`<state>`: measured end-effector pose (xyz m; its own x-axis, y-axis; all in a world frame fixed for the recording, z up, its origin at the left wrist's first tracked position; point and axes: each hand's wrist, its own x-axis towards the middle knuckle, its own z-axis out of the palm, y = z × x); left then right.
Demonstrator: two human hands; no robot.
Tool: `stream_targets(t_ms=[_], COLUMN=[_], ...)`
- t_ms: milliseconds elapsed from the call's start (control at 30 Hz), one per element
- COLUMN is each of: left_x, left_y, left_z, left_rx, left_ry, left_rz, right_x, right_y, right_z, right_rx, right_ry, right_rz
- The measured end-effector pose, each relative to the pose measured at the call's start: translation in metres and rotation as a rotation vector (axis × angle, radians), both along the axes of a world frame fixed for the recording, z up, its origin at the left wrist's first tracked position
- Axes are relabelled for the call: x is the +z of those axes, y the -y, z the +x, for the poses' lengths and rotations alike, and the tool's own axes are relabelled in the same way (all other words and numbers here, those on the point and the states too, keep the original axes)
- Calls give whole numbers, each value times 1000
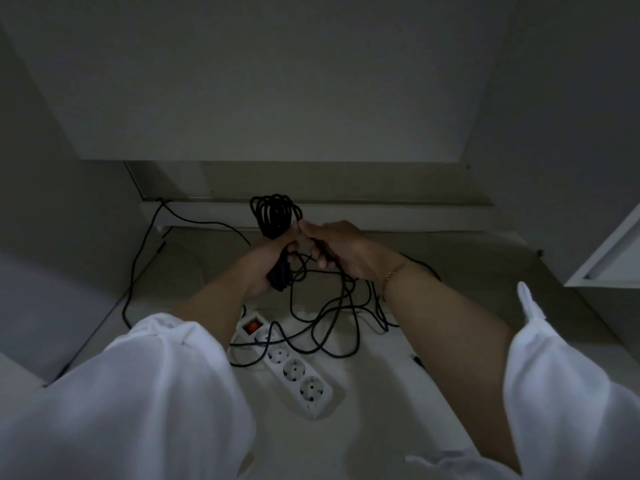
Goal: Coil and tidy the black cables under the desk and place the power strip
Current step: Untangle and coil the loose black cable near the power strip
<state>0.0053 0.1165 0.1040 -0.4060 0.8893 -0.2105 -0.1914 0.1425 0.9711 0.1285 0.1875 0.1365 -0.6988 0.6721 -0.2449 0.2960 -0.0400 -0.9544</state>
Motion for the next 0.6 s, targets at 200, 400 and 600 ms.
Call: stream_targets(t_ms=[200,400,600], left_x=[6,8,11], left_y=[-4,-6,3], left_z=[9,8,3], left_rx=[-58,71,97], left_ry=[2,14,107], left_rz=[-29,-20,50], right_x=[-2,-2,-5], right_y=[9,9,5], right_z=[-3,-9,-9], right_rx=[23,89,44], right_ry=[244,133,89], right_rz=[164,-5,41])
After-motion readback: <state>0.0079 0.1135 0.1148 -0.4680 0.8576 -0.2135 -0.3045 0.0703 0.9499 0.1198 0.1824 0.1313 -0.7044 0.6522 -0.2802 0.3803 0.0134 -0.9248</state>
